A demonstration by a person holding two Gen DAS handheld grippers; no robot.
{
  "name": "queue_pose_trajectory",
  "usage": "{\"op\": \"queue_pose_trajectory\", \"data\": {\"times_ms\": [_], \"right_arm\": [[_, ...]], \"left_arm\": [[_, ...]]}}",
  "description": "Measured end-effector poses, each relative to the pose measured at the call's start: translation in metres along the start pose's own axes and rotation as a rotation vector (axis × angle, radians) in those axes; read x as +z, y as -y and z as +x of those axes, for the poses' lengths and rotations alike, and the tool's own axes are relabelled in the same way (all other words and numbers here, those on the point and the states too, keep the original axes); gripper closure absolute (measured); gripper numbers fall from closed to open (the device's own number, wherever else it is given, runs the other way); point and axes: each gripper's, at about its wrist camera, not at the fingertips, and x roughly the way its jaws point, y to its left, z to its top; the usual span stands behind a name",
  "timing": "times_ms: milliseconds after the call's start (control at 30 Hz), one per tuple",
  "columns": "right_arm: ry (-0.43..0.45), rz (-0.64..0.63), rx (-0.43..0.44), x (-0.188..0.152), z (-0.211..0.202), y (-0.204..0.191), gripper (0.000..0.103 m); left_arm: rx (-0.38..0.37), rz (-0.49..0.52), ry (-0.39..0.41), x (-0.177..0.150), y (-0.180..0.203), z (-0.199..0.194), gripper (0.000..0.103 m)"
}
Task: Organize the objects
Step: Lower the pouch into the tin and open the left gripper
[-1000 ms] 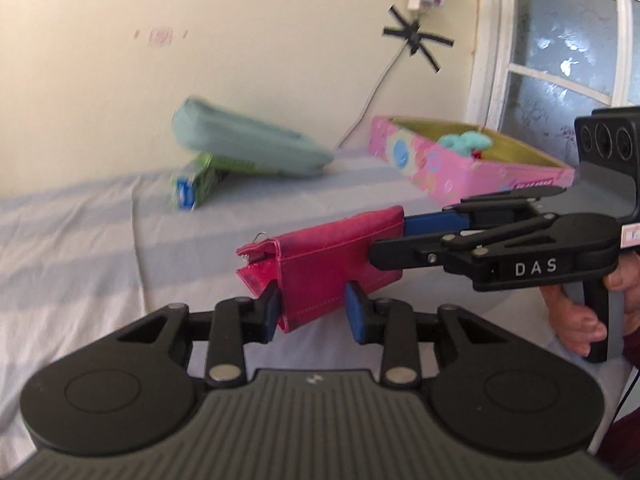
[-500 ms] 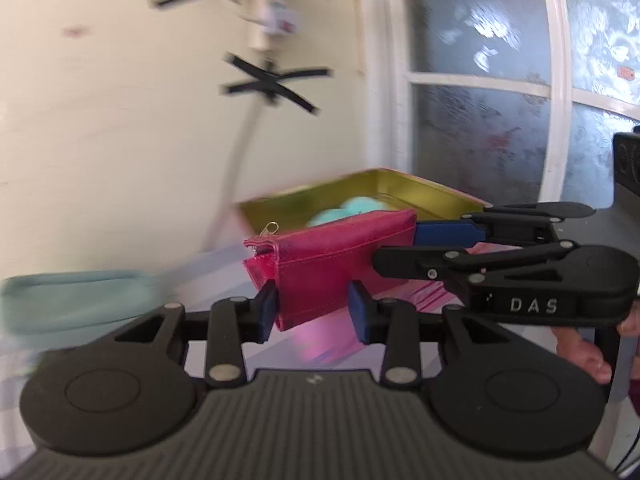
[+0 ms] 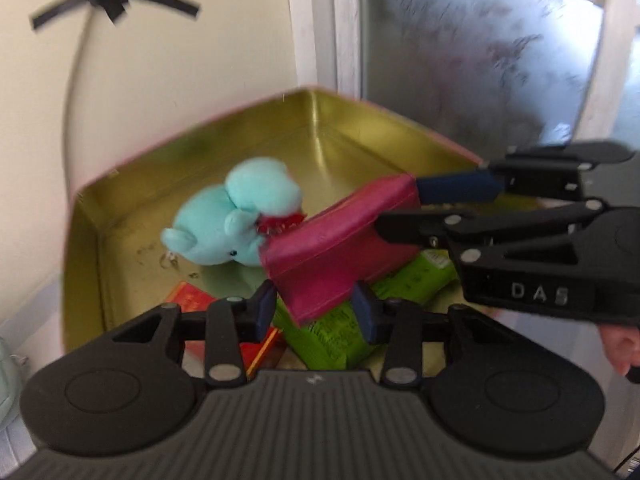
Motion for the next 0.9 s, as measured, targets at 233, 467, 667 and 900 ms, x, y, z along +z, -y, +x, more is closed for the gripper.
{"op": "queue_pose_trajectory", "data": {"times_ms": [233,467,667,900], "right_arm": [[0.005,-0.207,-0.282,0.013,0.035,-0.018,0.063],[0.147,-0.02,-0.221,-0.003,-0.001,-0.004,0.047],[0.34,0.182,-0.1,-0.039,-0.061,-0.022,0.045],[0.331,0.3,0.044,-0.085,-0.086,-0.071,0.043]], "left_arm": [[0.27,-0.012,-0.063,0.024,0.006,0.029,0.048],[0.167,-0.145,0.013,-0.01,-0.002,-0.019,0.047],[0.148,-0.265,0.205,-0.063,-0.008,-0.098,0.041],[0.247,-0.361,0.183,-0.141,-0.033,-0.14,0.039]]}}
